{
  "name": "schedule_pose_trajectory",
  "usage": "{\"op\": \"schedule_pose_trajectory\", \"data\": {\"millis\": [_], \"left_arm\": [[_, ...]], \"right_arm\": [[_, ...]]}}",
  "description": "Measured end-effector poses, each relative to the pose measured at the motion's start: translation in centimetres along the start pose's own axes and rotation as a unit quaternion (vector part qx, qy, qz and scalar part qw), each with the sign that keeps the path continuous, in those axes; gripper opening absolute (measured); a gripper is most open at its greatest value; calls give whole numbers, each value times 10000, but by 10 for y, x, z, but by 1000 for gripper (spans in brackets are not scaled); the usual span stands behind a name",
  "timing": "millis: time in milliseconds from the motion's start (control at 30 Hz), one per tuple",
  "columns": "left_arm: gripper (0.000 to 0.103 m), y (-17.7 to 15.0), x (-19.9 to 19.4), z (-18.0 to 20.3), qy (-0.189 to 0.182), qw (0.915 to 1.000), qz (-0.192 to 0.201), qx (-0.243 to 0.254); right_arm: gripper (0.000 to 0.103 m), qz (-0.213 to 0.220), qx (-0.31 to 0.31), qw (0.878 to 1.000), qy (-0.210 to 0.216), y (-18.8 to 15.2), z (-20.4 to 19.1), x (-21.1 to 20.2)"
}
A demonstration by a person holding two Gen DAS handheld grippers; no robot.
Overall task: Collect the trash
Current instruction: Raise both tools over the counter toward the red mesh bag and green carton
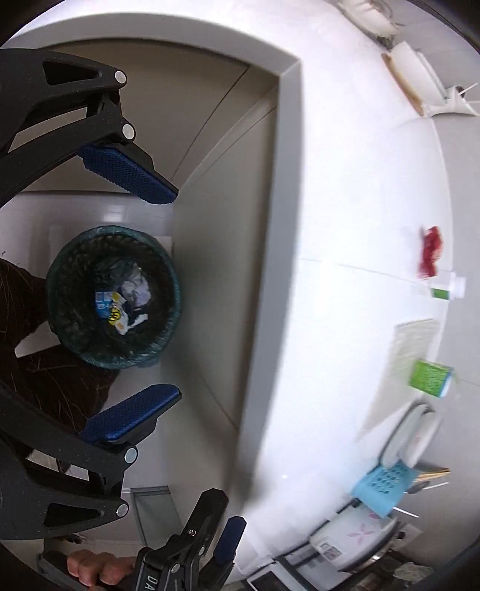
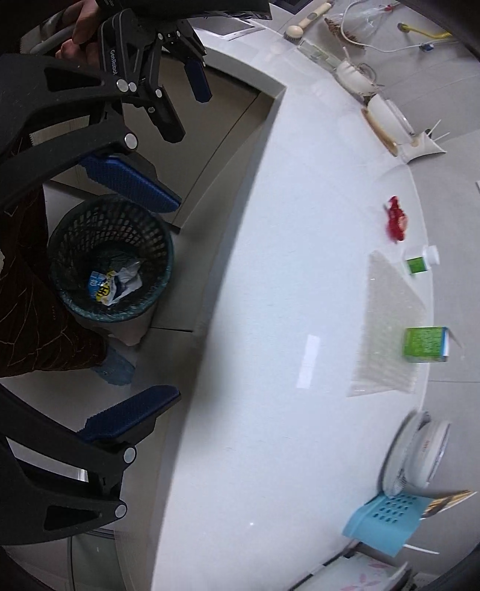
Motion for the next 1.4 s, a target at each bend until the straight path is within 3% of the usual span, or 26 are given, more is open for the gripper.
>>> {"op": "schedule_pose_trajectory", "data": {"millis": [567,1400], "left_arm": [[96,72,-46,13,164,9991,391,-84],[96,171,-49,42,172,9977,593,-283]], "right_arm": [[91,508,-63,9985,-195,73,21,-40],[91,953,-228,9948,-261,174,59,-46]]}}
Point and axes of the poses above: each gripper's, at about its wrist camera, not at the fingertips, and x roughly the way its jaws point, z to its right, y to its top, the point moved 8 cm from there along x, roughly the way its jaws point, and after that the axes turned 8 degrees about -x, right-handed, at the moved point
